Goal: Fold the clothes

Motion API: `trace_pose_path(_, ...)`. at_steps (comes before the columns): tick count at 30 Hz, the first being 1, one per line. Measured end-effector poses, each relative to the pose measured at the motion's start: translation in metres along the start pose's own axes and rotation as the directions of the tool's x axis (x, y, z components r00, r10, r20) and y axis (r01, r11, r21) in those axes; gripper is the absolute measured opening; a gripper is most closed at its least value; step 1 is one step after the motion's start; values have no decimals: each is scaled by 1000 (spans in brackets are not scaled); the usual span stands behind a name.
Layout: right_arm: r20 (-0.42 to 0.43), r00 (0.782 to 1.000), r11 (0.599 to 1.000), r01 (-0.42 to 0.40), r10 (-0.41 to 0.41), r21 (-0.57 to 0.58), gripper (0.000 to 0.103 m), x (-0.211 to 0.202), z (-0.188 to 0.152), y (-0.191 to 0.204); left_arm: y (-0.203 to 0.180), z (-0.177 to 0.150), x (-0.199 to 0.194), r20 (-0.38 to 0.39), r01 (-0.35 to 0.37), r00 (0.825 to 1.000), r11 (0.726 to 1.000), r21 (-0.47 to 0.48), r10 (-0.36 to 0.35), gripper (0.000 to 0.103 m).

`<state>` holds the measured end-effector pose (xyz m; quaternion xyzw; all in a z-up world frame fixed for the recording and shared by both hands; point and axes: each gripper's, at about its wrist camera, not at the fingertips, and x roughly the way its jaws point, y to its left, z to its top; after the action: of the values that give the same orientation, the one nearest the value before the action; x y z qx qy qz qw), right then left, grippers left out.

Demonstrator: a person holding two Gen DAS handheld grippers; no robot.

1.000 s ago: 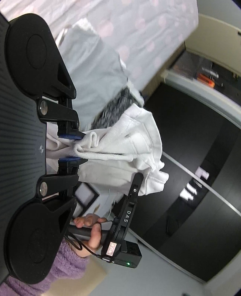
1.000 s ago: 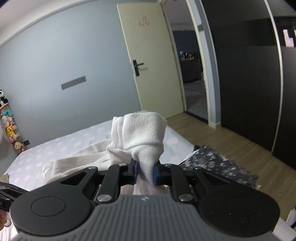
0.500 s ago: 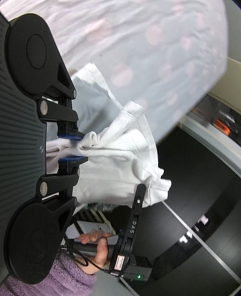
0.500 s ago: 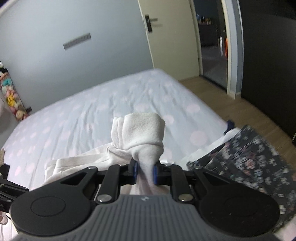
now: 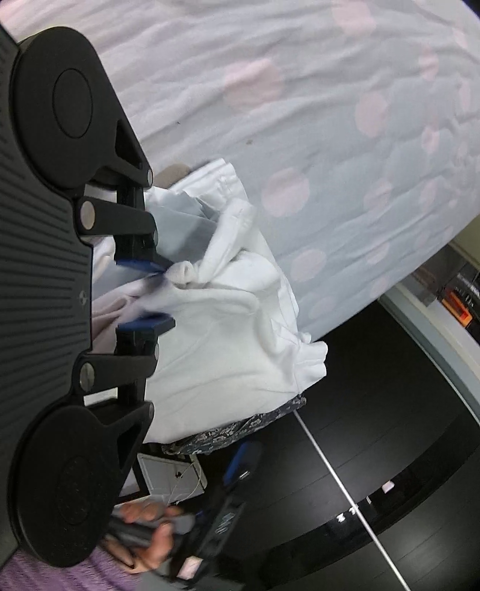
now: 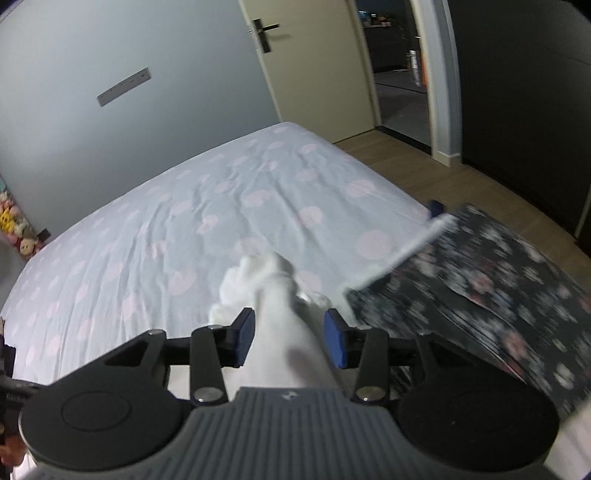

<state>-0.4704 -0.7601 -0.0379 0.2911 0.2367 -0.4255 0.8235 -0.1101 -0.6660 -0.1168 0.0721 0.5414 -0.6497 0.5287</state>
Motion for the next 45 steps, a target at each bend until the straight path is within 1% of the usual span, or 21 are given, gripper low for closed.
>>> trace_pose_path(2, 2, 1000, 1000, 14, -14, 24, 46, -17, -10, -13, -5, -4, -7, 20, -14, 1000, 1000, 0, 14, 46)
trace_pose_path(6, 0, 999, 995, 42, -42, 90, 46, -48, -43, -39, -16, -18, -21, 44, 3, 999, 1000, -3, -3, 50)
trace_pose_path(9, -5, 999, 987, 49, -49, 152, 46, -65, -72, -55, -28, -33, -26, 41, 26, 999, 1000, -10, -26, 53)
trace_pose_path(12, -3, 999, 974, 40, -40, 222, 51, -77, -98, -68, -40, -53, -30, 32, 52, 998, 999, -17, -52, 54)
trace_pose_path(14, 1, 1000, 963, 30, -31, 270, 61, -80, -113, -75, -47, -64, -29, 26, 67, 997, 997, -23, -67, 54)
trace_pose_path(16, 7, 1000, 948, 14, -17, 319, 61, -81, -125, -82, -52, -74, -26, 13, 89, 996, 995, -35, -88, 54)
trace_pose_path(18, 18, 1000, 929, -26, 21, 369, 61, -77, -134, -86, -57, -80, -20, -4, 94, 996, 995, -35, -95, 54)
trace_pose_path(19, 22, 999, 922, -40, 34, 385, 61, -75, -137, -87, -61, -82, -17, -7, 82, 997, 996, -25, -82, 54)
trace_pose_path(21, 20, 999, 918, -44, 40, 393, 56, -68, -142, -85, -67, -84, -10, -4, 40, 999, 999, 10, -40, 54)
trace_pose_path(22, 15, 999, 919, -39, 36, 392, 45, -65, -143, -83, -69, -85, -6, -8, 9, 1000, 1000, 28, -9, 52)
trace_pose_path(23, 7, 1000, 921, -24, 23, 388, 35, -62, -145, -82, -70, -86, 0, -24, -26, 999, 999, 41, 27, 43)
trace_pose_path(24, -3, 1000, 924, -1, 2, 383, 33, -59, -146, -80, -69, -86, 6, -46, -48, 998, 998, 41, 50, 36)
trace_pose_path(26, -15, 1000, 926, 24, -20, 377, 27, -55, -150, -80, -65, -88, 18, -83, -90, 992, 995, 44, 93, 35)
trace_pose_path(29, -28, 999, 928, 40, -32, 369, 25, -47, -154, -81, -61, -90, 31, -95, -121, 987, 990, 66, 127, 38)
trace_pose_path(32, -37, 998, 936, 57, -47, 347, 25, -43, -155, -79, -64, -93, 33, -80, -149, 984, 980, 132, 160, 44)
trace_pose_path(36, -50, 995, 952, 97, -86, 291, 26, -45, -150, -71, -67, -93, 16, -73, -149, 984, 978, 148, 161, 44)
trace_pose_path(37, -44, 994, 955, 110, -102, 275, 30, -48, -147, -68, -69, -91, 9, -64, -151, 985, 975, 160, 163, 44)
trace_pose_path(38, -28, 992, 960, 123, -120, 253, 34, -53, -144, -64, -73, -89, 0, -51, -151, 985, 973, 175, 162, 45)
trace_pose_path(40, 9, 988, 967, 146, -151, 209, 34, -63, -137, -57, -80, -82, -15, -16, -158, 986, 965, 210, 165, 44)
trace_pose_path(42, 59, 987, 976, 138, -150, 169, 34, -73, -131, -51, -89, -75, -26, 29, -190, 982, 947, 258, 189, 43)
trace_pose_path(45, 110, 987, 986, 100, -114, 131, 31, -77, -120, -40, -97, -66, -31, 71, -192, 981, 935, 298, 179, 38)
